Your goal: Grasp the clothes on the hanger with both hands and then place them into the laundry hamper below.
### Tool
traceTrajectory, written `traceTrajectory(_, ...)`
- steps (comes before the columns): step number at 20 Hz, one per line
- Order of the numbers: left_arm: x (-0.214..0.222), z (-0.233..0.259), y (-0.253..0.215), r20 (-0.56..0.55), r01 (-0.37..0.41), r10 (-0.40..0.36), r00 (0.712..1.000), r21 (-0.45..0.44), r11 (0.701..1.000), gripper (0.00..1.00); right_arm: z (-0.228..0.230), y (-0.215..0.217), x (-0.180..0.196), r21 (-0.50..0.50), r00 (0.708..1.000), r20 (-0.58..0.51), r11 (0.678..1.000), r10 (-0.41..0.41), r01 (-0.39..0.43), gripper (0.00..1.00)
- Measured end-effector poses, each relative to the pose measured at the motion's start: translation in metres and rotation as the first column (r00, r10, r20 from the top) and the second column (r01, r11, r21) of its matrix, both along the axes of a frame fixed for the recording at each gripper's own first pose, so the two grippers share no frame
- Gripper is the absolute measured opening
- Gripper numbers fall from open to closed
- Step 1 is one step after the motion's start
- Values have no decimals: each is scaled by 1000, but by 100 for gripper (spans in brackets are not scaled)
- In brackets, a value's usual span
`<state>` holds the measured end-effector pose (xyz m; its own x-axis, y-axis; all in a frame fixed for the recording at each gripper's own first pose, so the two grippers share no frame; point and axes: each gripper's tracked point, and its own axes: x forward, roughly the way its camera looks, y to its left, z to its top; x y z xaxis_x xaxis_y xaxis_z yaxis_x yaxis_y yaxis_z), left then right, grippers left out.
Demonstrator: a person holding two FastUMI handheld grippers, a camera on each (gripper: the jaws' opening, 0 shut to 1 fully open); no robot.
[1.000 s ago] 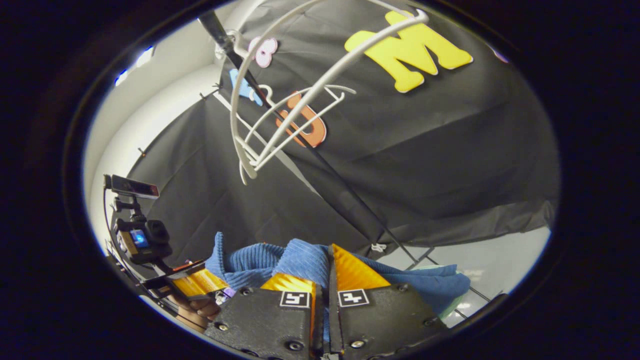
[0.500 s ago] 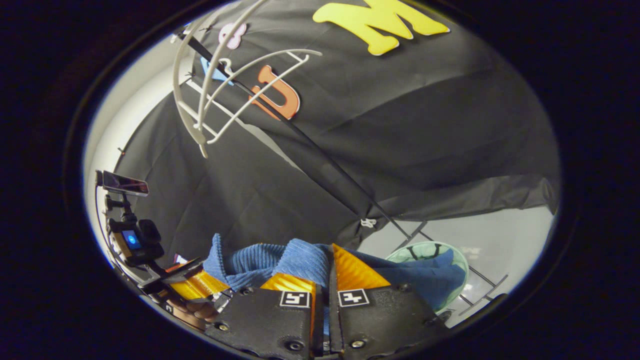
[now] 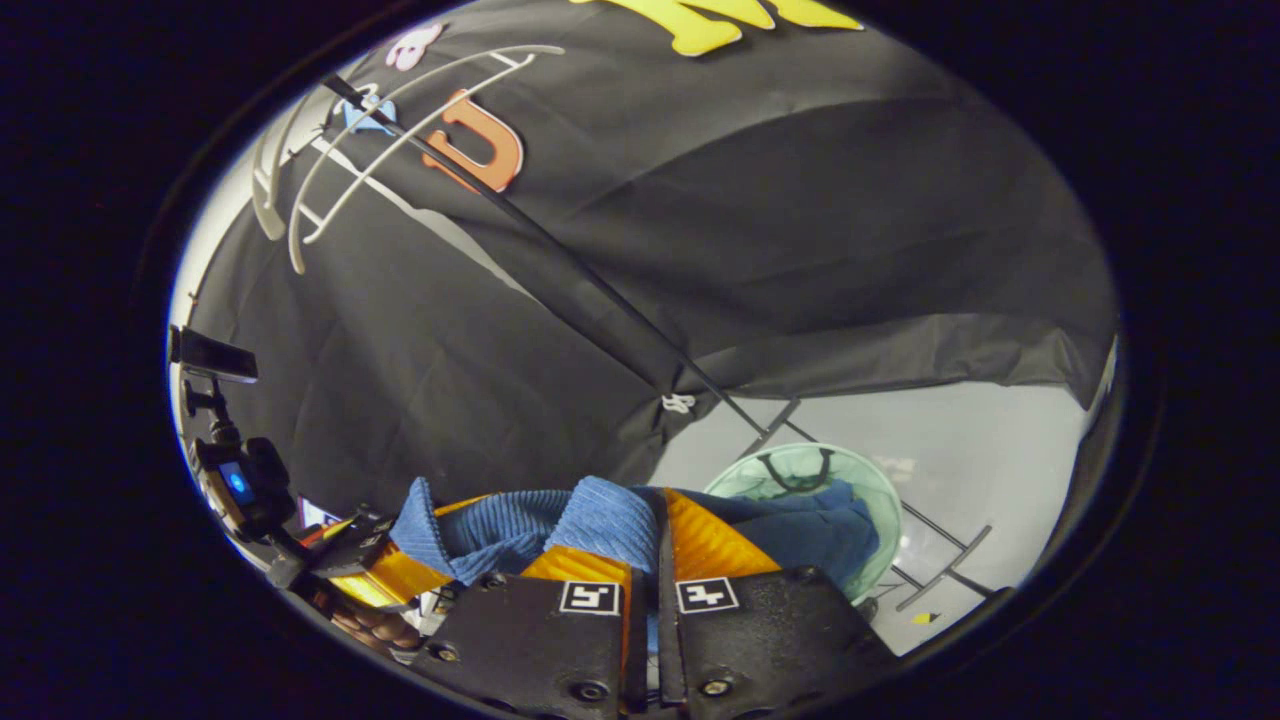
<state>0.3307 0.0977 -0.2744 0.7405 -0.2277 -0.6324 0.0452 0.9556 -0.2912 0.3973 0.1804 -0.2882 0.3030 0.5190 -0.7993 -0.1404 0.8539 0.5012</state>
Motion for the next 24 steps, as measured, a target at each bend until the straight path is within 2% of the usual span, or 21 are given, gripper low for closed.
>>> traceTrajectory(9, -10, -17, -3, -159, -22, 26, 987, 25, 999, 6, -19, -26, -12, -186, 995, -101, 982, -7, -11, 8)
traceTrajectory(13, -21, -28, 11, -260, -60, 86, 962, 107, 992, 7, -22, -47, -21, -306, 989, -150, 951, 4, -50, 9)
traceTrajectory(15, -27, -34, 14, -304, -77, 106, 947, 103, 992, 7, -19, -53, -19, -332, 987, -161, 942, -3, -52, 11)
traceTrajectory(16, -31, -40, 12, -336, -93, 118, 934, 88, 992, 14, -15, -51, -19, -319, 986, -165, 947, -14, -40, 15)
traceTrajectory(17, -35, -38, 8, -358, -109, 124, 926, 62, 992, 32, -13, -49, -18, -314, 985, -169, 949, -30, -25, 21)
traceTrajectory(18, -36, -36, 5, -365, -124, 129, 922, 38, 992, 44, -9, -47, -15, -297, 986, -161, 955, -43, -7, 29)
traceTrajectory(22, -41, -35, 15, -360, -153, 149, 921, 17, 988, 90, 8, -52, -7, -300, 993, -101, 954, -63, 30, 47)
traceTrajectory(23, -42, -32, 16, -354, -152, 148, 924, 18, 988, 90, 12, -54, -4, -305, 995, -81, 952, -61, 34, 49)
traceTrajectory(24, -43, -26, 17, -346, -151, 149, 926, 22, 988, 95, 18, -57, -3, -309, 996, -59, 950, -60, 39, 55)
